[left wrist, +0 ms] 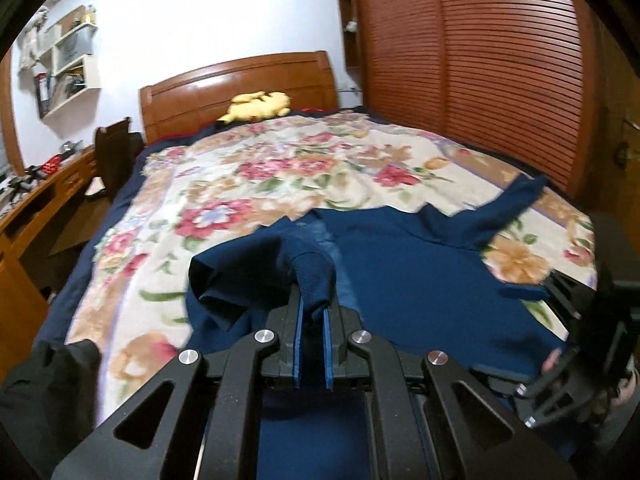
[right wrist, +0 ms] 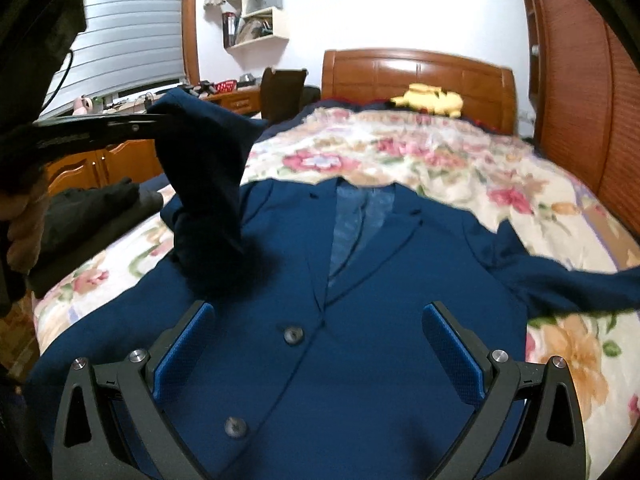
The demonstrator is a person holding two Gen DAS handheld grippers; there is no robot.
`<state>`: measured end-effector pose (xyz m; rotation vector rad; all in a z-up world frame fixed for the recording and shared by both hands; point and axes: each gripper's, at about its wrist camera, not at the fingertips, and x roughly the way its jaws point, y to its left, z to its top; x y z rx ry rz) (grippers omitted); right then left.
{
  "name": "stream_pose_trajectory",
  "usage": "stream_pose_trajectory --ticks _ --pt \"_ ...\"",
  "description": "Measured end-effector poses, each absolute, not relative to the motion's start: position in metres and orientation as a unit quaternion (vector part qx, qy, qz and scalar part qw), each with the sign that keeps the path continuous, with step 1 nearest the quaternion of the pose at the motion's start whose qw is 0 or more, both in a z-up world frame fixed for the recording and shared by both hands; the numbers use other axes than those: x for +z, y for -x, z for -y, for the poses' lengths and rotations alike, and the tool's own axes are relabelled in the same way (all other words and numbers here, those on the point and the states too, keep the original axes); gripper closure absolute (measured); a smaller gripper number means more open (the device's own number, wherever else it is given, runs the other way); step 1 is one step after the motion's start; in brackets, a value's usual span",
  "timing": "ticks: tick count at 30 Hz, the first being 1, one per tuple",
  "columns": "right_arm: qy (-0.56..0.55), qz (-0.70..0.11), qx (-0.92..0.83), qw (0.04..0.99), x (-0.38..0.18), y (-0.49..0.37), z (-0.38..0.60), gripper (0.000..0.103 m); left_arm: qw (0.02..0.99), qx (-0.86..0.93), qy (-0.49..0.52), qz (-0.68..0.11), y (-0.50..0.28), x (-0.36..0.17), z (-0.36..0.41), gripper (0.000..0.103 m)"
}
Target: Fold large clothes
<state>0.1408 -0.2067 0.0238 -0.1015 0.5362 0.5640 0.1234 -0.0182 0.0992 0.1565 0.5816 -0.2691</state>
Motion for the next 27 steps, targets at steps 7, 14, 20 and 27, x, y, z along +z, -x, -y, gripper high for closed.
stream_pose_trajectory --ticks 7,14,20,27 --pt "0.048 -0.271 0.262 0.925 0.025 -0.147 0.216 0.000 0.942 -0.143 -0.089 -0.291 -0.103 0.077 0.038 0.079" --pt "0.046 -0.269 0.270 0.923 0.026 -0.148 0.215 0.000 0.955 -0.130 -0.058 -0.260 -0.079 0.054 0.020 0.022" --pt "0.045 -0.274 0.280 0.919 0.020 -0.157 0.212 0.001 0.956 -0.099 -0.036 -0.275 -0.069 0.019 -0.005 0.021" --pt "0.060 -0.285 0.298 0.909 0.014 -0.166 0.194 0.004 0.949 -0.081 -0.030 -0.303 -0.067 -0.010 -0.026 0.021"
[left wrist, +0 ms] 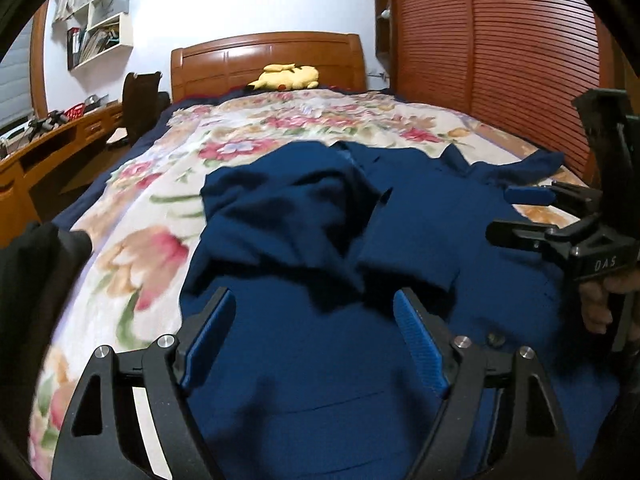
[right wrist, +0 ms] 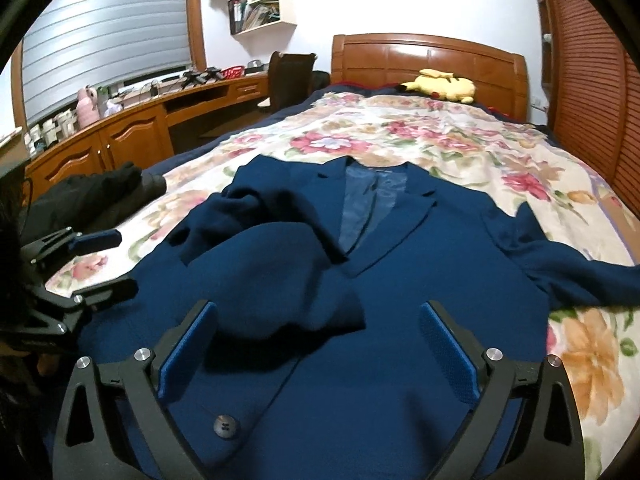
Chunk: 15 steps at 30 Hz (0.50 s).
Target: Fold large clothes
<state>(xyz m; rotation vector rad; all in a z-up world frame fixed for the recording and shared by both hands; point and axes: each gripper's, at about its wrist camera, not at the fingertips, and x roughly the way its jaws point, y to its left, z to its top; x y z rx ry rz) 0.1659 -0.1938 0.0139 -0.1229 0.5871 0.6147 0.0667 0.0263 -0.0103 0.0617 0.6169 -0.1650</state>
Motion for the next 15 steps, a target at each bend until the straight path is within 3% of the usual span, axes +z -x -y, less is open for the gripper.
stream_pose_trajectory --ticks 13,15 --pt "0.091 -0.313 0.354 0.876 -0.003 -0.181 0.156 0.010 0.958 -0.065 -0.048 -0.275 -0.044 -0.013 -0.030 0.021" --pt "0.099 -0.318 0.355 0.873 -0.005 -0.184 0.151 0.017 0.958 -0.066 -0.048 -0.275 -0.042 -0.015 -0.030 0.021"
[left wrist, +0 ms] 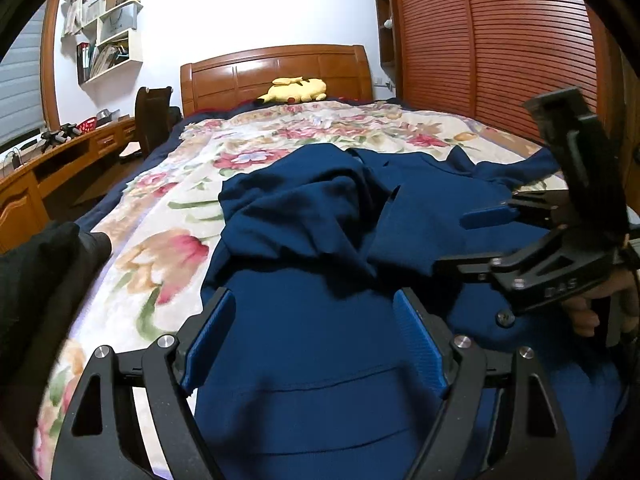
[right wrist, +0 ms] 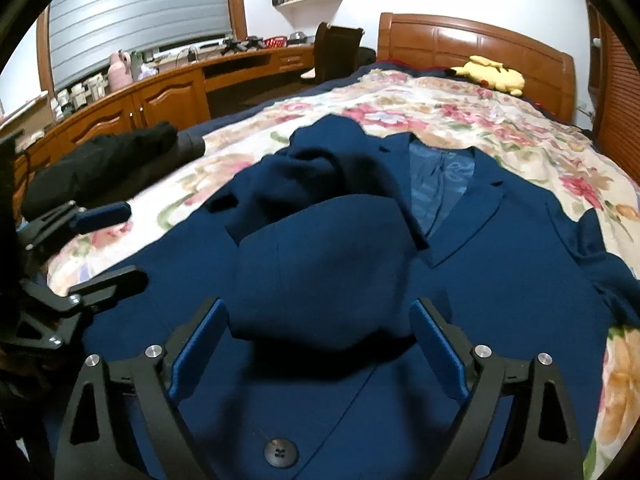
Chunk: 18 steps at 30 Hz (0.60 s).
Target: Fold large clothes
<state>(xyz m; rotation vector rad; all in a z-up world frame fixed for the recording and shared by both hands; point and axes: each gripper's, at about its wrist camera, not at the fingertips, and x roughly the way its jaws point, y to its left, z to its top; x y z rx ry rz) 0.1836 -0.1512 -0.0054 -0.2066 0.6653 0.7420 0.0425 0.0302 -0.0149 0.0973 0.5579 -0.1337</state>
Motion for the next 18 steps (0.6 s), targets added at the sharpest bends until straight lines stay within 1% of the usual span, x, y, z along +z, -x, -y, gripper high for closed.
stream_pose_trajectory --ticks 1,2,3,6,7,8,12,18 --pt "0.103 -0.322 0.355 0.872 -0.008 -0.186 0.150 0.020 0.958 -0.066 -0.048 -0.276 -0.044 -0.015 -0.030 0.021" --pt "0.106 -0.325 0.355 0.870 -0.009 -0.187 0.148 0.029 0.958 -0.066 -0.047 -0.276 -0.044 -0.016 -0.030 0.021" --pt "0.108 -0.329 0.359 0.867 -0.011 -0.188 0.146 0.046 0.958 -0.065 -0.047 -0.275 -0.045 -0.016 -0.031 0.021" --pt "0.116 -0.334 0.365 0.861 -0.012 -0.188 0.142 0.075 0.959 -0.061 -0.051 -0.272 -0.045 -0.019 -0.029 0.021" --pt "0.118 -0.333 0.368 0.860 -0.011 -0.187 0.143 0.083 0.959 -0.060 -0.053 -0.271 -0.044 -0.019 -0.028 0.021" --pt "0.119 -0.330 0.370 0.860 -0.009 -0.186 0.143 0.093 0.959 -0.060 -0.056 -0.270 -0.043 -0.019 -0.028 0.021" --pt "0.118 -0.315 0.364 0.868 -0.006 -0.181 0.146 0.101 0.961 -0.058 -0.059 -0.265 -0.041 -0.019 -0.027 0.021" --pt "0.102 -0.292 0.351 0.883 0.001 -0.170 0.158 0.103 0.962 -0.056 -0.050 -0.264 -0.041 -0.020 -0.029 0.021"
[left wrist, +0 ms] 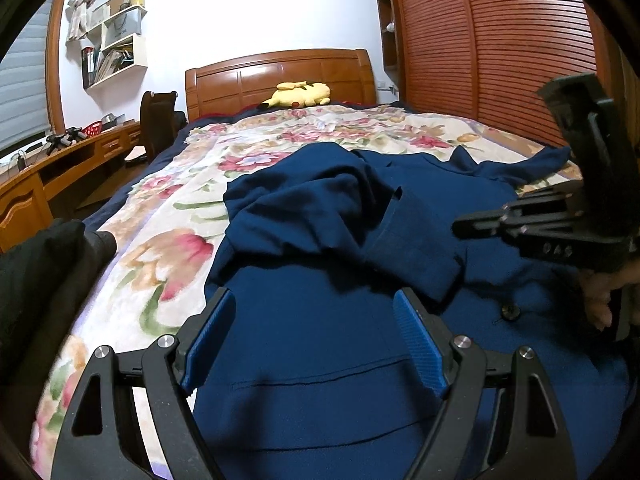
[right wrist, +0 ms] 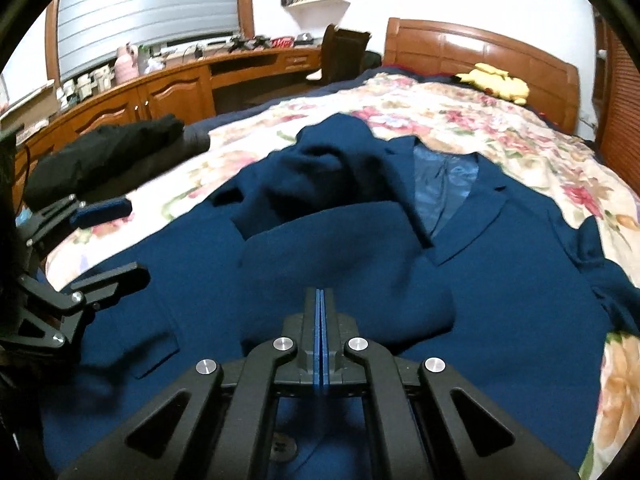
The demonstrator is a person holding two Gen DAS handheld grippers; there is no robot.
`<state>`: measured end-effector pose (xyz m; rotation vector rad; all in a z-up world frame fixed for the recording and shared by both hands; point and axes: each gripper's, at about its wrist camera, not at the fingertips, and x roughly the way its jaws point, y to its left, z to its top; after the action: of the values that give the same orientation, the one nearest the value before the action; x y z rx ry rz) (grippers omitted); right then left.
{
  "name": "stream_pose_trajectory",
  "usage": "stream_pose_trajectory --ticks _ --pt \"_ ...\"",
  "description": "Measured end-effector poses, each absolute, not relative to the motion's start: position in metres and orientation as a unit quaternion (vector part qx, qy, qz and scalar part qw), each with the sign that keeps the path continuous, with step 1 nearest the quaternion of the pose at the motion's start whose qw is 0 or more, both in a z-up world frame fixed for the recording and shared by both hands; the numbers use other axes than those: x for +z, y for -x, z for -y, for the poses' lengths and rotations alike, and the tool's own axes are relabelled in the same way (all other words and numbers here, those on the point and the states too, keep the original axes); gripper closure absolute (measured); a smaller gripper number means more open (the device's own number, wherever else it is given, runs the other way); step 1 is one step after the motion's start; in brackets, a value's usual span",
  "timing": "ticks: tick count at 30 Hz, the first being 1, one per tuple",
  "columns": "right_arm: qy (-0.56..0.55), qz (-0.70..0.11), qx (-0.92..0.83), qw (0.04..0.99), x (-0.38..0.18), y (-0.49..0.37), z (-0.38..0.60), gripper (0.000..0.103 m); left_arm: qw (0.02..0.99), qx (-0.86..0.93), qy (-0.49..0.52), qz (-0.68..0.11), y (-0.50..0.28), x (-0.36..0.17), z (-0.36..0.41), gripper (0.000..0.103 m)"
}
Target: Fold large clothes
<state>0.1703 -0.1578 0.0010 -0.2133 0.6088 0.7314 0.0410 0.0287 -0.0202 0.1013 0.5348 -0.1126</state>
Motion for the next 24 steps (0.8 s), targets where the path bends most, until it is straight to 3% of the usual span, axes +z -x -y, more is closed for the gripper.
stream_pose_trajectory --ticks 7,8,9,11,12,19,21,23,24 --pt "0.090 -0.277 0.365 0.884 0.009 -0.155 0.161 0.102 0.961 -0.057 -0.037 -0.267 -0.043 -0.020 -0.033 0.021" --pt "0.098 -0.278 0.363 0.884 0.008 -0.153 0.157 0.090 0.962 -0.058 -0.035 -0.266 -0.042 -0.020 -0.034 0.021" --pt "0.112 -0.277 0.360 0.884 0.005 -0.150 0.149 0.065 0.962 -0.058 -0.034 -0.265 -0.042 -0.019 -0.035 0.021" --pt "0.127 -0.275 0.356 0.884 -0.001 -0.148 0.138 0.028 0.962 -0.056 -0.030 -0.265 -0.041 -0.019 -0.038 0.021" --pt "0.128 -0.279 0.361 0.881 -0.005 -0.148 0.133 0.024 0.962 -0.055 -0.029 -0.266 -0.040 -0.019 -0.040 0.021" --pt "0.154 -0.331 0.342 0.866 -0.033 -0.167 0.108 0.028 0.961 -0.054 -0.024 -0.271 -0.036 -0.022 -0.047 0.021" --pt "0.137 -0.340 0.332 0.869 -0.034 -0.172 0.113 0.074 0.961 -0.055 -0.024 -0.271 -0.036 -0.023 -0.047 0.021" --pt "0.110 -0.332 0.334 0.875 -0.027 -0.177 0.122 0.091 0.961 -0.056 -0.024 -0.270 -0.036 -0.023 -0.047 0.021" --pt "0.101 -0.324 0.330 0.881 -0.023 -0.176 0.125 0.093 0.961 -0.058 -0.024 -0.269 -0.035 -0.023 -0.047 0.021"
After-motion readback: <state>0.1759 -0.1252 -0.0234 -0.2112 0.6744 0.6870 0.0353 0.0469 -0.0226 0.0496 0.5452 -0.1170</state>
